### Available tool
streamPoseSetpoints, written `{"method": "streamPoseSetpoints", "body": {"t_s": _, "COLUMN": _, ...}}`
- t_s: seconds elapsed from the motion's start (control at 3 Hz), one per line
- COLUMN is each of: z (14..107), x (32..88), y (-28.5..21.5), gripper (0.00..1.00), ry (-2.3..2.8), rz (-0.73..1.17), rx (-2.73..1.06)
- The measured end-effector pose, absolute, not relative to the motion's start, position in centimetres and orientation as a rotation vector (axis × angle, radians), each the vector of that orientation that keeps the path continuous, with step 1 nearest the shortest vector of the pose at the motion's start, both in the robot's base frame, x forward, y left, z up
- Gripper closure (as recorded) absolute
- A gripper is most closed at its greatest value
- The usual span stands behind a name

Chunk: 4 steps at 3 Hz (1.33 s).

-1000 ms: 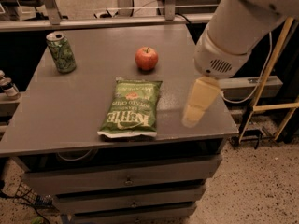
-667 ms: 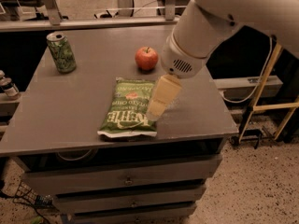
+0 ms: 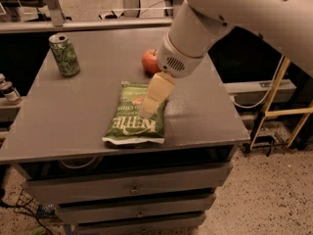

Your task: Move green jalapeno chip bag near green can

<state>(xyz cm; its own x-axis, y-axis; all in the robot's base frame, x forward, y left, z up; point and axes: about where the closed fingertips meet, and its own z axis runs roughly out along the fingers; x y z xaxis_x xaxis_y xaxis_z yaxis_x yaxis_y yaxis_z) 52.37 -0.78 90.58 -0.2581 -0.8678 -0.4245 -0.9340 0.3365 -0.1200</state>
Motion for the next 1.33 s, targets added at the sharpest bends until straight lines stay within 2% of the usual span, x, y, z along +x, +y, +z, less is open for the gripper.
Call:
{"method": "streamPoseSetpoints", "body": {"t_s": 0.67, "z": 89.2, "x": 56.3, "y": 3.6, "gripper": 0.0, "ry": 2.348, "rz": 0.288, "rx": -1.331}}
{"method": "streamPoseSetpoints", "body": {"t_s": 1.33, "z": 85.9, "x": 55.8, "y": 5.6, "gripper": 0.0, "ry": 2.479, "rz": 0.254, "rx": -1.264}}
